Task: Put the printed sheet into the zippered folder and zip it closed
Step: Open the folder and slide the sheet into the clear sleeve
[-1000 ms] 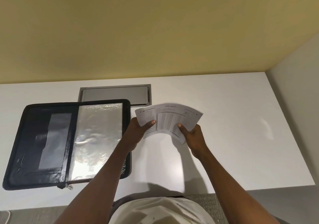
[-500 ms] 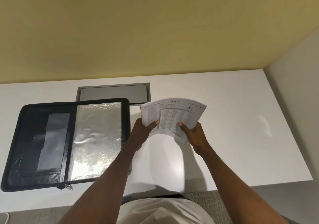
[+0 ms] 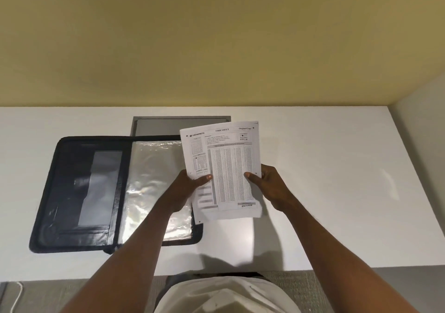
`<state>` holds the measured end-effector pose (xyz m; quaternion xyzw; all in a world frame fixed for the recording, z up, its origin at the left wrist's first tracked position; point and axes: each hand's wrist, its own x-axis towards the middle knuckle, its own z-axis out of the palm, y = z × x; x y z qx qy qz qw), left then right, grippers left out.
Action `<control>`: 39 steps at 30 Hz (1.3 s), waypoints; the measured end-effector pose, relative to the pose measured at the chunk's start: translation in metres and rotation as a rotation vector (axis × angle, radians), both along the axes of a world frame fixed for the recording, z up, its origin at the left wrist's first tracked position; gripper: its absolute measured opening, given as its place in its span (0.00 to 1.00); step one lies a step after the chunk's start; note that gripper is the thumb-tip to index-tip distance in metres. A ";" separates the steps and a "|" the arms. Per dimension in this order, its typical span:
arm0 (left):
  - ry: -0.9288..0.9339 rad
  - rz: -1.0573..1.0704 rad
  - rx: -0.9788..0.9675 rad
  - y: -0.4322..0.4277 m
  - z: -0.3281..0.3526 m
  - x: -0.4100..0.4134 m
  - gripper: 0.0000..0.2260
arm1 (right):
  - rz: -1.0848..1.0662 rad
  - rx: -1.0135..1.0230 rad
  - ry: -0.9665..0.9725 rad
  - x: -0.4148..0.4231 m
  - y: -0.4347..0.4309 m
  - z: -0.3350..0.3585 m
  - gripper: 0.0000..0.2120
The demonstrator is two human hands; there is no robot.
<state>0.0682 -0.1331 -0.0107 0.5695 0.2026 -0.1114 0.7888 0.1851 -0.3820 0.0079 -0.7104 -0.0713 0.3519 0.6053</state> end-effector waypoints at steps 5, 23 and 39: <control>0.073 0.004 -0.081 0.048 0.001 -0.035 0.20 | 0.093 0.003 0.034 -0.016 0.043 0.001 0.15; 0.380 -0.348 1.279 0.206 -0.044 -0.123 0.48 | -0.020 0.013 0.181 -0.074 0.136 -0.019 0.15; 0.423 -0.496 1.231 0.189 -0.074 -0.167 0.59 | -0.188 -0.046 0.163 -0.080 0.119 -0.018 0.08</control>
